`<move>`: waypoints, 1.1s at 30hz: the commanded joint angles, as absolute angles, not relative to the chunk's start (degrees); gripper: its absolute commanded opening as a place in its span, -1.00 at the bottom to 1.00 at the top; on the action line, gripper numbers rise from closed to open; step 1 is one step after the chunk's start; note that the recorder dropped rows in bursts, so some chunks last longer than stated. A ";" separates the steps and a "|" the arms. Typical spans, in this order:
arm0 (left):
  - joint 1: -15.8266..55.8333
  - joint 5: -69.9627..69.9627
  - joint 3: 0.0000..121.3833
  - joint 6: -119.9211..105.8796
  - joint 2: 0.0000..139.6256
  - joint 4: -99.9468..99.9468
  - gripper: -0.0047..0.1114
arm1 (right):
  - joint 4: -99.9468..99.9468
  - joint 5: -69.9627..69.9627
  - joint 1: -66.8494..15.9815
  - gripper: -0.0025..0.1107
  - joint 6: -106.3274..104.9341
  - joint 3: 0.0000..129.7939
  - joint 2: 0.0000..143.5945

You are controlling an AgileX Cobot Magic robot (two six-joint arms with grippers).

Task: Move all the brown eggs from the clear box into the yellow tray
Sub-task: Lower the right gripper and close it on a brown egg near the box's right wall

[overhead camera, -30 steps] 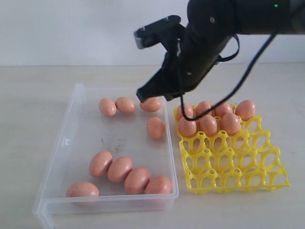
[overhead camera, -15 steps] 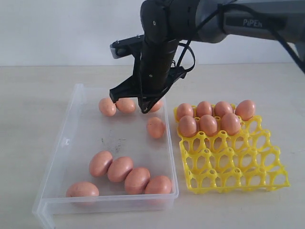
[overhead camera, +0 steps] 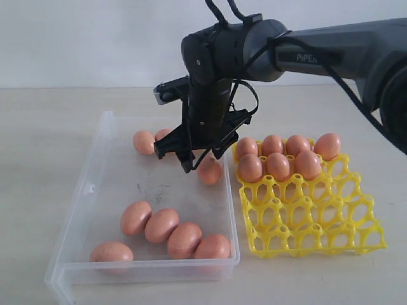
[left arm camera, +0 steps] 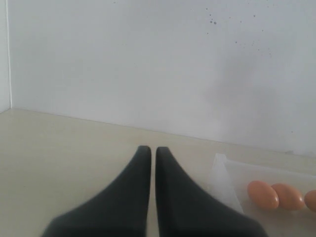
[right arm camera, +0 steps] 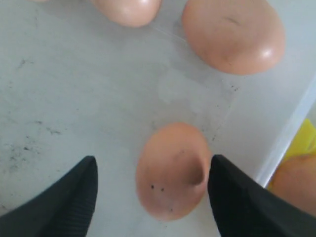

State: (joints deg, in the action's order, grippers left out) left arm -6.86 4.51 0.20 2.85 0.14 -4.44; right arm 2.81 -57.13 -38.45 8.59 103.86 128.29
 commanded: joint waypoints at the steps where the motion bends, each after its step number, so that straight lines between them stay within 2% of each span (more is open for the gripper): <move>1: -6.77 4.36 0.00 3.36 0.00 -4.95 -0.85 | 4.33 -58.56 -38.28 0.09 8.98 104.13 129.27; 16: -6.77 4.36 0.00 3.36 0.00 -4.95 -0.85 | 4.33 -61.02 -38.28 0.09 6.81 104.13 131.97; 18: -6.77 4.36 0.00 3.36 0.00 -4.95 -0.85 | 4.33 -61.39 -38.28 0.04 6.01 104.13 131.97; 24: -6.77 4.36 0.00 3.36 0.00 -4.95 -0.85 | 4.33 -61.57 -38.28 -0.35 0.70 104.13 131.97; 33: -6.77 4.36 0.00 3.36 0.00 -4.95 -0.85 | 4.67 -60.65 -38.28 -0.36 -7.51 104.13 131.97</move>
State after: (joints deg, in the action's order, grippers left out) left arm -6.86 4.51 0.20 2.85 0.14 -4.44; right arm 3.59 -60.73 -38.45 -5.45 103.86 131.77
